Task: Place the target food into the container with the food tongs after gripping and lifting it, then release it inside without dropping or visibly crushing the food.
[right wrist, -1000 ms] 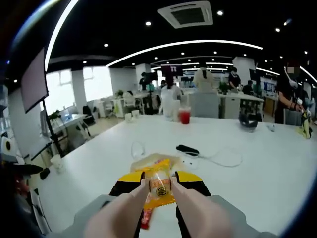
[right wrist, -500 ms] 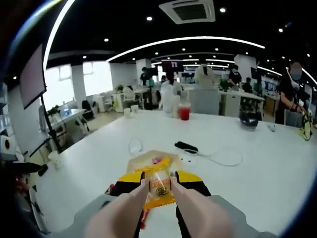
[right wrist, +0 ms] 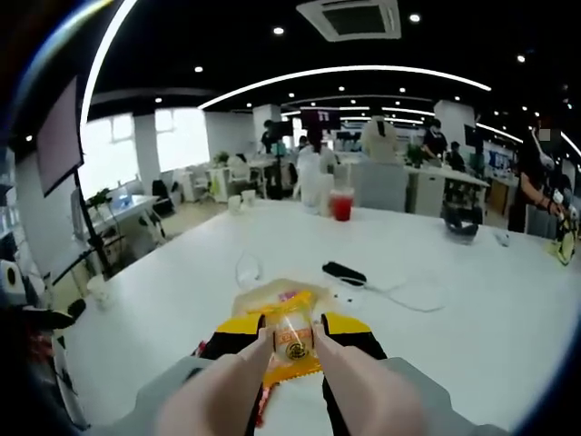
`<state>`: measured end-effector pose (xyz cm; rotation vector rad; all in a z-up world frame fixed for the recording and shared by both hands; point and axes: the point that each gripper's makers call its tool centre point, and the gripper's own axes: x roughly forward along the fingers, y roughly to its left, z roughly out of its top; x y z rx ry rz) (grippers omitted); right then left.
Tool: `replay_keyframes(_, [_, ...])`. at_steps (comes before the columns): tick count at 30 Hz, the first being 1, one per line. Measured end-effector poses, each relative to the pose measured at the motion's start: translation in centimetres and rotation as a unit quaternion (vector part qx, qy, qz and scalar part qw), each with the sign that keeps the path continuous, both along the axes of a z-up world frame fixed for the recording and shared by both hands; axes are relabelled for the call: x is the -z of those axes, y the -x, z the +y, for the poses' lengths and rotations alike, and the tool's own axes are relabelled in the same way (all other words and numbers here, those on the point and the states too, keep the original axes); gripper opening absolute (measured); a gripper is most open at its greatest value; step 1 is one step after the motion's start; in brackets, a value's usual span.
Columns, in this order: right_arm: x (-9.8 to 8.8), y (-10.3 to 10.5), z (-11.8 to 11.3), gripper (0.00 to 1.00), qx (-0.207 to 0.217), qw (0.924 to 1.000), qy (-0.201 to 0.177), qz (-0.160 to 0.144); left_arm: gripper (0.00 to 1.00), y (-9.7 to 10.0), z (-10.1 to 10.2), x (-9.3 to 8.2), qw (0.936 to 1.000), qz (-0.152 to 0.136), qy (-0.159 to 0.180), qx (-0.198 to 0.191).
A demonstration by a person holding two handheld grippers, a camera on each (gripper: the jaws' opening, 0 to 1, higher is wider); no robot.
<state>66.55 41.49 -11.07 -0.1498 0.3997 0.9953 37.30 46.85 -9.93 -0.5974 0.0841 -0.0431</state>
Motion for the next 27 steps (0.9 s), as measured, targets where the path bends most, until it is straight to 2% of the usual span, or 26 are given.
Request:
replay_keyframes(15, [-0.4,-1.3,2.4,0.23,-0.005,1.0,-0.007,0.002,0.99,-0.4,-0.4,0.4,0.9999,0.009,0.0,0.009])
replay_keyframes(27, [-0.7,-2.0,3.5,0.23,-0.012,0.9999,-0.002,-0.005,0.99,-0.7,0.5,0.5,1.0,0.007,0.004,0.003])
